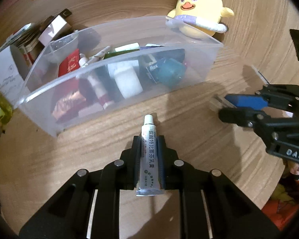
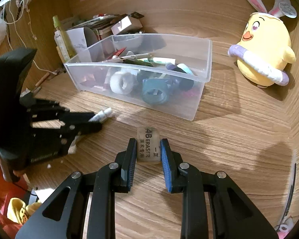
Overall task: Organize objects
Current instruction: 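Drop ointment tube in box with left tool while right tool drops eraser in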
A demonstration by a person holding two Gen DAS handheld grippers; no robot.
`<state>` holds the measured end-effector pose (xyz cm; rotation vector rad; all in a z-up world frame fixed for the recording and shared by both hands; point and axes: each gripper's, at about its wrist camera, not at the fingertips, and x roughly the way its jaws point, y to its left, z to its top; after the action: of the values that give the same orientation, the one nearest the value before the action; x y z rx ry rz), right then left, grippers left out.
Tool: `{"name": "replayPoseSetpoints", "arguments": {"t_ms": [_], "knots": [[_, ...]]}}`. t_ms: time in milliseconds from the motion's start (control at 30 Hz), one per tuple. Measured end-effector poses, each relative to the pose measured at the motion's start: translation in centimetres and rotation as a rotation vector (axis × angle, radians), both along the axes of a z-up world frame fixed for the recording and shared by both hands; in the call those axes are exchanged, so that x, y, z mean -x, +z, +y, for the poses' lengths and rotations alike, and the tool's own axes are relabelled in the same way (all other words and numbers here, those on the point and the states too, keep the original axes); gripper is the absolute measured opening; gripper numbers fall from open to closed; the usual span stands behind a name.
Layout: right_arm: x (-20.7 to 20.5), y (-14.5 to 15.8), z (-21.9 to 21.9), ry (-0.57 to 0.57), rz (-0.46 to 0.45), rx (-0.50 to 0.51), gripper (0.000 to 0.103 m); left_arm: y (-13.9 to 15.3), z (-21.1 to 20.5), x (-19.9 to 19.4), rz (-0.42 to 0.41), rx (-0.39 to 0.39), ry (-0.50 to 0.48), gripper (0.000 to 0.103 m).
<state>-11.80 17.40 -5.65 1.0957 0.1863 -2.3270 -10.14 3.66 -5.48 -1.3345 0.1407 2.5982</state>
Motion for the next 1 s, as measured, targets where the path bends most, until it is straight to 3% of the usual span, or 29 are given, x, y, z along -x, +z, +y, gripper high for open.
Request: {"name": "replayPoseSetpoints", "arguments": {"t_ms": [267,567,767,1000], "knots": [[0.1,1.5,-0.7,-0.005,0.032,0.035,0.022,2.5,-0.7,-1.6,0.093,-0.06,0.061,0.016],[1.1,5.7,-1.5,-0.012,0.141,0.068,0.022,6.4,-1.9,-1.3,0.199,-0.082,0.096,0.016],[2.7,8.4,-2.1,-0.031,0.203,0.09,0.022,8.7,-3.0,0.0,0.259,-0.084,0.127,0.016],[5.3,10.1,-3.3,-0.047,0.235,0.084,0.022,9.8,-4.3,3.2,0.262,-0.108,0.164,0.016]]}}
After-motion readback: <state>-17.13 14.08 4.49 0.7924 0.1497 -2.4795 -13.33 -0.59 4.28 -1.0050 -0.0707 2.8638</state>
